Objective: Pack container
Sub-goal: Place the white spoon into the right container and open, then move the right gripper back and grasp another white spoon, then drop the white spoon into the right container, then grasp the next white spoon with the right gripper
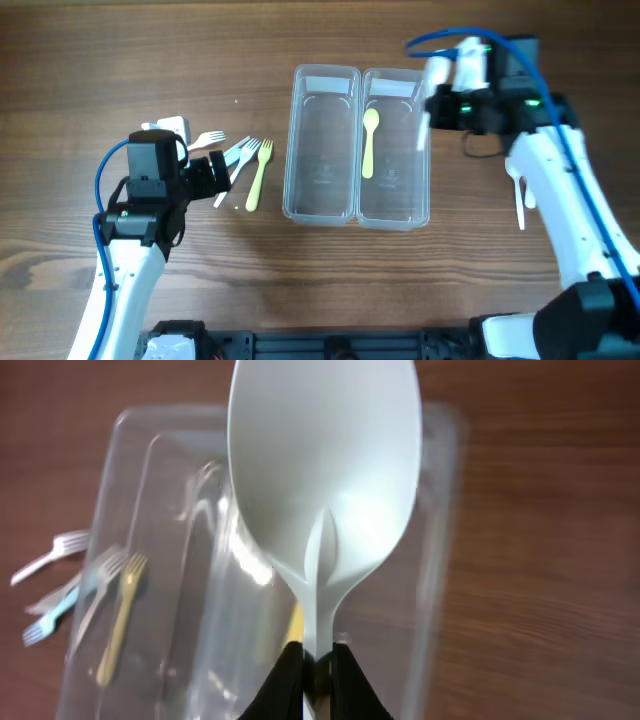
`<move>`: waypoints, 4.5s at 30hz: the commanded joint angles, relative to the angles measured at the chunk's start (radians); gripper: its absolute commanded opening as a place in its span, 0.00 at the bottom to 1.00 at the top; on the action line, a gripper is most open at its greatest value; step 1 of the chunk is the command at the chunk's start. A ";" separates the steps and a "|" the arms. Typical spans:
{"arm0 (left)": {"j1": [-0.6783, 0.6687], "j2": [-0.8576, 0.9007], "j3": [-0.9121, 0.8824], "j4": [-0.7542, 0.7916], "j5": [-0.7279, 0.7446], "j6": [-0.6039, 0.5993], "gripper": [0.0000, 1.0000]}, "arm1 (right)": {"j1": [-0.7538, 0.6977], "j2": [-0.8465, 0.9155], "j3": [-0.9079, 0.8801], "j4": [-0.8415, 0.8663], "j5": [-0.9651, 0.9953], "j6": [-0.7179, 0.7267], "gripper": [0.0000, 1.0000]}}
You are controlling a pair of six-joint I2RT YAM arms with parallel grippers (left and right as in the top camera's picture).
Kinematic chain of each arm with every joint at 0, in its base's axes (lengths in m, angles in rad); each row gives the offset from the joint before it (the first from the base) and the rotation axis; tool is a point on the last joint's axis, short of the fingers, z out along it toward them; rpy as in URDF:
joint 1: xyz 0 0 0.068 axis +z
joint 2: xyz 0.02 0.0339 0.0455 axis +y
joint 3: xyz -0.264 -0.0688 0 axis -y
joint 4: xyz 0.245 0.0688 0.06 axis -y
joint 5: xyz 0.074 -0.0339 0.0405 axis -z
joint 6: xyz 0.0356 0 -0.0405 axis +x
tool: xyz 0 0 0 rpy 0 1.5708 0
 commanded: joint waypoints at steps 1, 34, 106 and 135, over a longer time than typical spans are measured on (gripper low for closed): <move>-0.003 0.002 0.019 0.000 -0.010 0.023 1.00 | 0.077 0.101 -0.013 0.022 0.071 0.014 0.06; -0.003 0.002 0.019 0.000 -0.010 0.023 1.00 | -0.454 0.108 -0.008 -0.108 0.344 -0.080 0.51; -0.003 0.002 0.019 0.000 -0.010 0.023 1.00 | 0.088 0.036 -0.061 0.023 0.016 0.100 0.08; -0.003 0.002 0.019 0.000 -0.010 0.023 1.00 | -0.464 0.200 -0.004 0.150 0.257 -0.129 0.56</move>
